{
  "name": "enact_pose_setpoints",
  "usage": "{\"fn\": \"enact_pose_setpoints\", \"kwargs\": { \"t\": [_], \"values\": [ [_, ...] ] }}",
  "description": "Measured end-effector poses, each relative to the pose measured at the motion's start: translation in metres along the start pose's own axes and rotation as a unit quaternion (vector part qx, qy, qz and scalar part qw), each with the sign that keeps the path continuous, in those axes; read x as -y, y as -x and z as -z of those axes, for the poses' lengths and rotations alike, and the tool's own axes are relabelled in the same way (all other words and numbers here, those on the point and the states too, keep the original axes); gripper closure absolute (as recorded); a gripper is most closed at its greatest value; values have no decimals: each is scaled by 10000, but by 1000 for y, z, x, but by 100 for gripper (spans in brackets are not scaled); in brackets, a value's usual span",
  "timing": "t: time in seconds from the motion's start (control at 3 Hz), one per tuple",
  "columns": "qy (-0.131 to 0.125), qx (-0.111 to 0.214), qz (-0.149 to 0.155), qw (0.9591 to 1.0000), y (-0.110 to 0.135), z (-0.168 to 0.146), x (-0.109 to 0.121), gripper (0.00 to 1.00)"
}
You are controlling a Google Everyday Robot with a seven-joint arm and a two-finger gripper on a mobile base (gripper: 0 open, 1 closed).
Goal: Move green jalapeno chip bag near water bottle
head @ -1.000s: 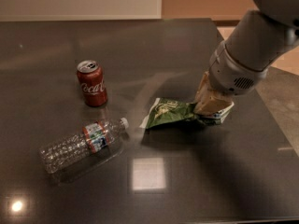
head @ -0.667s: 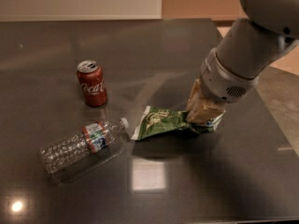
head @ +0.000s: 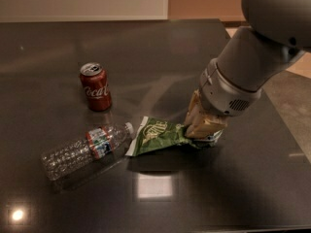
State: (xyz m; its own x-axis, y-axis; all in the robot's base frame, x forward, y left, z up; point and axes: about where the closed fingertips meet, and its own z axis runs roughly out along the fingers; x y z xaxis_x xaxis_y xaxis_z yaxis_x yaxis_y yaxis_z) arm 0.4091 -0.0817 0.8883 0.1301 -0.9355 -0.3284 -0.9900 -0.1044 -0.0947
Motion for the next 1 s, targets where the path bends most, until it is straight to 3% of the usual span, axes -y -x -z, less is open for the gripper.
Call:
{"fn": "enact_pose_setpoints", "kwargs": {
  "t": [0.33, 0.67, 1.0],
  "values": [
    [-21, -8, 6, 10000, 1, 1, 0, 13],
    [-39, -11, 17, 10000, 2, 2, 0, 0],
    [-40, -12, 18, 10000, 2, 2, 0, 0]
  ]
}}
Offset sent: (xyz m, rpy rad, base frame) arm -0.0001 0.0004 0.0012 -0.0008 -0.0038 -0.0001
